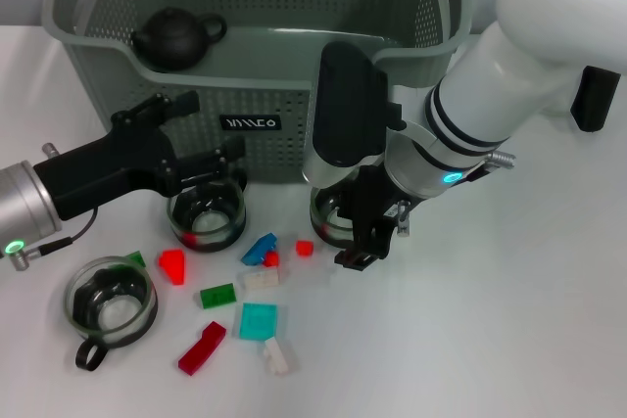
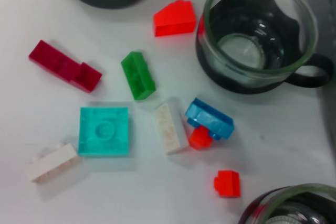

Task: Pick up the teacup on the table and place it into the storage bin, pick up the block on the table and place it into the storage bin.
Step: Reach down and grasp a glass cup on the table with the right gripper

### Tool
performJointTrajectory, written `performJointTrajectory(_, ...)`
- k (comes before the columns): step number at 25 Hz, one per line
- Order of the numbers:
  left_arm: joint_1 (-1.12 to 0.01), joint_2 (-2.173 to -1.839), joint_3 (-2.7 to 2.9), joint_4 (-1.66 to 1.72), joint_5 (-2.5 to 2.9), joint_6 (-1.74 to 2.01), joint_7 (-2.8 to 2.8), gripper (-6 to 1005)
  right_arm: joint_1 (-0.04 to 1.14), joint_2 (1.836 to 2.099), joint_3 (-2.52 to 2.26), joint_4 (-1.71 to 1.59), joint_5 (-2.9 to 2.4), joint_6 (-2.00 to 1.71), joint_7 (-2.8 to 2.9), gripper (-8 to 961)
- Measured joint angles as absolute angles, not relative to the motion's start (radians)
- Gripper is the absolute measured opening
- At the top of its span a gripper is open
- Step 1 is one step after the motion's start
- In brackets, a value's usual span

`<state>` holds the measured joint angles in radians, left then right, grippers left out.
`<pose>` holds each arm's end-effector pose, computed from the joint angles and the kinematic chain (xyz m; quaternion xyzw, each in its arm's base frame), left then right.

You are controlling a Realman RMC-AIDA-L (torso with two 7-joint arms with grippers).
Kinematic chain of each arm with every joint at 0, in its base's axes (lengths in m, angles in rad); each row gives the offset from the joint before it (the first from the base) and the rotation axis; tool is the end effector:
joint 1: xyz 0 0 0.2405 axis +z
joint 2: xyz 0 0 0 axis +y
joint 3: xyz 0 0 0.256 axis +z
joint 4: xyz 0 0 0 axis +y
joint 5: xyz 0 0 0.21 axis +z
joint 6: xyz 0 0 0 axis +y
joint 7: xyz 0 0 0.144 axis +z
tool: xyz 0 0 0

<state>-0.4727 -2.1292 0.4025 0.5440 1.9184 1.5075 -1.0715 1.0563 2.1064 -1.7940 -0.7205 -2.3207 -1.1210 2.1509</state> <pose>-0.2907 0.3198 0.0030 -0.8816 -0.2007 -0.3236 0.2788 0.1121 0.3805 -0.1256 -0.9728 -0.0007 -0.2226 0.0635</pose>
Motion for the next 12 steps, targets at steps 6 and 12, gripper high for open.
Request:
performJointTrajectory(6, -0.481, -2.129, 0.406, 0.541, 1.925, 1.494, -1.072, 935, 1.07, 2.105, -1.787, -0.721, -2.321, -1.14, 2.171, 549)
performJointTrajectory(12, -0.474, -2.129, 0.405, 0.541, 1.926, 1.494, -1.072, 935, 1.078, 2.105, -1.791, -0.714, -2.321, -1.158, 2.181, 355)
